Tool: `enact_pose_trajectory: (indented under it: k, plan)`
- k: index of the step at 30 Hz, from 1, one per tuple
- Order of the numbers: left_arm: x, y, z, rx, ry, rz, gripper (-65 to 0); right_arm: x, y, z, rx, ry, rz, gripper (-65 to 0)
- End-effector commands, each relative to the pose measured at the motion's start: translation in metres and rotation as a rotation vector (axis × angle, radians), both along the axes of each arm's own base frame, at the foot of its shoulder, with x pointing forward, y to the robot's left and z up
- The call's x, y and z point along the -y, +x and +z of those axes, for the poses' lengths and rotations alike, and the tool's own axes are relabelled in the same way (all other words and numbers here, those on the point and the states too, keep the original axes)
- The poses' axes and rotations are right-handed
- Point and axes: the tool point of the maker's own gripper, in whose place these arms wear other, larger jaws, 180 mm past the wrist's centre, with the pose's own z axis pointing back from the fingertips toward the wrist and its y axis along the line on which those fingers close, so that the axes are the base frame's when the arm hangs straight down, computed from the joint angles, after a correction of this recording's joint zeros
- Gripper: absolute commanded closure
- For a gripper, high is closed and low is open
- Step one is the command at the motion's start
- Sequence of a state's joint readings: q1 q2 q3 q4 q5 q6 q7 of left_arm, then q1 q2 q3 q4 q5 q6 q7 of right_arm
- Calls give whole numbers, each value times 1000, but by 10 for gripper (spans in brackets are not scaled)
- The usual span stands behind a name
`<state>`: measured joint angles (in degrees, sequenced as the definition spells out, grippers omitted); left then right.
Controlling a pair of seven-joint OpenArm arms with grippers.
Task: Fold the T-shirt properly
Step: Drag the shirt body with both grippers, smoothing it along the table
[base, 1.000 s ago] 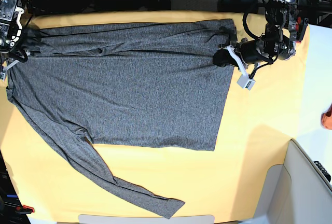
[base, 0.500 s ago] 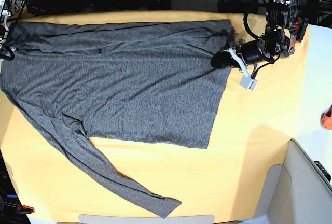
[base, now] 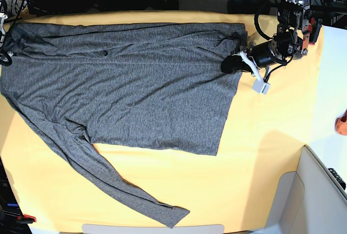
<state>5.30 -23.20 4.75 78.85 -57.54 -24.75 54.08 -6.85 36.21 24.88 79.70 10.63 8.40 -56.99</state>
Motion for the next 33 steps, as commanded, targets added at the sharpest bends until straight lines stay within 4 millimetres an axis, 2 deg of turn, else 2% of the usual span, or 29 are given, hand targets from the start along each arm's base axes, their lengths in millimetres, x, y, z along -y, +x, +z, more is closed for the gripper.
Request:
enact_pose_trajectory:
  k: [1, 3, 5, 8, 12, 17, 21, 28, 33]
  plan:
    - [-24, -25, -28, -124, 158, -24, -7, 24, 8, 38, 75, -76, -23, 0]
    - [-24, -25, -28, -124, 158, -24, -7, 31, 5, 51, 127, -69, -61, 0]
    - [-24, -26, -28, -126, 158, -24, -7, 20, 13, 57, 157, -27, -18, 0]
    - [-24, -26, -28, -126, 158, -24, -7, -9, 9, 42, 147, 135, -6, 0]
    - [-24, -26, -28, -126, 158, -24, -7, -39, -12, 22, 181, 325, -58, 0]
    - [-24, -25, -28, -124, 156, -24, -7, -56, -35, 0, 136, 381, -76, 0]
    - [-24, -24, -27, -123, 156, -24, -7, -55, -45, -7, 126, 375, -82, 0]
    - [-23, -26, -28, -126, 155, -24, -7, -23, -58, -5, 85, 204, -93, 0]
    - [-23, -25, -27, -123, 155, -25, -7, -19, -57, -3, 87, 170, -86, 0]
